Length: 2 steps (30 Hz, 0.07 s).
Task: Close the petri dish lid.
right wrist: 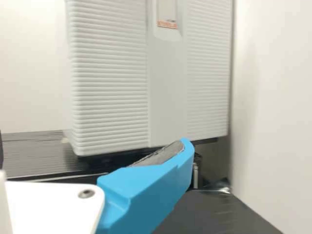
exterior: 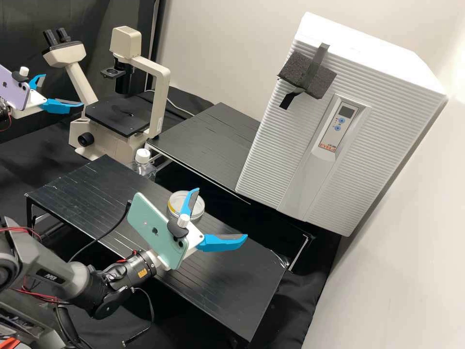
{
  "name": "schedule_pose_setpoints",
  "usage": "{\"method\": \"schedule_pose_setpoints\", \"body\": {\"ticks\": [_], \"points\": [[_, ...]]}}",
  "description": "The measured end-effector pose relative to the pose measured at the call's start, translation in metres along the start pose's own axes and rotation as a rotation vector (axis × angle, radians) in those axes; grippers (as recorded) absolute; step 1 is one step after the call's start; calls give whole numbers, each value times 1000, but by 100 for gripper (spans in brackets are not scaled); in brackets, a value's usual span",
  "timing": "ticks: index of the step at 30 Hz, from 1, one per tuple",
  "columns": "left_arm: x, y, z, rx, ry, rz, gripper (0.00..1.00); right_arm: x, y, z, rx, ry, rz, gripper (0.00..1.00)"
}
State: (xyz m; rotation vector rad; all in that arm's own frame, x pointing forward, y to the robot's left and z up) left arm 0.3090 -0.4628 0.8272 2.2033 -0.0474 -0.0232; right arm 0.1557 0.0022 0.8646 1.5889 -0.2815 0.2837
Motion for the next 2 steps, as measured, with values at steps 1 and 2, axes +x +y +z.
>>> {"method": "schedule_pose_setpoints", "body": {"ticks": [1,2], "points": [[0,0,0,0,0,0,100,0,0,0,8,6,-5,100],[0,0,0,0,0,0,100,-1,0,-1,19,13,-15,100]]}}
